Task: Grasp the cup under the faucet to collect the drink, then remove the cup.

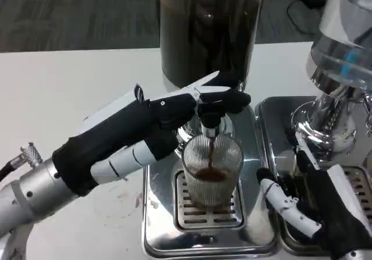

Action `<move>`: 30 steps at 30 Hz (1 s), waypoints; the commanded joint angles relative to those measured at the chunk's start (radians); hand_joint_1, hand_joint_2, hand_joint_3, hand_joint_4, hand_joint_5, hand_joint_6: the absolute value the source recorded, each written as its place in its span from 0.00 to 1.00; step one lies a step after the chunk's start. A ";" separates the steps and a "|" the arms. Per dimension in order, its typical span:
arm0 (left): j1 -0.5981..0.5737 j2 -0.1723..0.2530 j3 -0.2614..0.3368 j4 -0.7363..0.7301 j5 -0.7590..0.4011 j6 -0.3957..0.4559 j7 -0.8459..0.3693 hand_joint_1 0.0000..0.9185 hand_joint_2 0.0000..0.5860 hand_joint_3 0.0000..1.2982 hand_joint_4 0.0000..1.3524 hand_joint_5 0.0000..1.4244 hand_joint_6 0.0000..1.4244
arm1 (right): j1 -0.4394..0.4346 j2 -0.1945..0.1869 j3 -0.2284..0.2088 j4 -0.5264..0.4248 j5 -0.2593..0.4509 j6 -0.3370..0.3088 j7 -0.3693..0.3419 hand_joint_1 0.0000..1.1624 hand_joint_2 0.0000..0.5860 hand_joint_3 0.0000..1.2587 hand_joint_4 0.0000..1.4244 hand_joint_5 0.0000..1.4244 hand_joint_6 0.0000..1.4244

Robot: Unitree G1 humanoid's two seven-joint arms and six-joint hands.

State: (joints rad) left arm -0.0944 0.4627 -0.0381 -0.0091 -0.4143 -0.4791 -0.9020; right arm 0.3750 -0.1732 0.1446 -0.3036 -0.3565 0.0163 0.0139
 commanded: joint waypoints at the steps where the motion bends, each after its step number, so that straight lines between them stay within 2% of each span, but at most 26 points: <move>1: 0.018 0.007 -0.014 -0.001 0.028 0.015 -0.019 0.00 0.31 0.18 0.00 0.13 0.08 | -0.032 -0.030 0.006 0.019 0.014 -0.021 0.041 0.44 0.36 0.00 0.00 0.00 0.00; 13: 0.026 0.008 -0.007 -0.013 0.031 0.019 0.001 0.00 0.30 0.18 0.00 0.13 0.08 | -0.114 -0.041 0.024 0.083 0.004 -0.009 0.053 0.56 0.28 0.00 0.00 0.00 0.00; 18: 0.022 0.012 -0.001 -0.017 0.034 0.023 0.008 0.00 0.31 0.18 0.00 0.13 0.07 | -0.157 -0.031 0.043 0.139 0.004 -0.033 0.045 0.58 0.26 0.00 0.00 0.00 0.00; 27: 0.025 0.013 0.015 -0.026 0.035 0.036 0.010 0.00 0.31 0.19 0.00 0.13 0.07 | -0.169 -0.035 0.057 0.169 0.032 -0.073 0.061 0.58 0.25 0.00 0.00 0.00 0.00; 30: 0.028 0.013 0.020 -0.030 0.036 0.041 0.014 0.00 0.31 0.19 0.00 0.13 0.06 | -0.168 -0.037 0.061 0.167 0.063 -0.094 0.080 0.58 0.25 0.00 0.00 0.00 0.00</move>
State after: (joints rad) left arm -0.0871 0.4622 -0.0188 -0.0311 -0.3970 -0.4572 -0.8821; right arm 0.2163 -0.2066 0.2033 -0.1450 -0.3192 -0.0453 0.0766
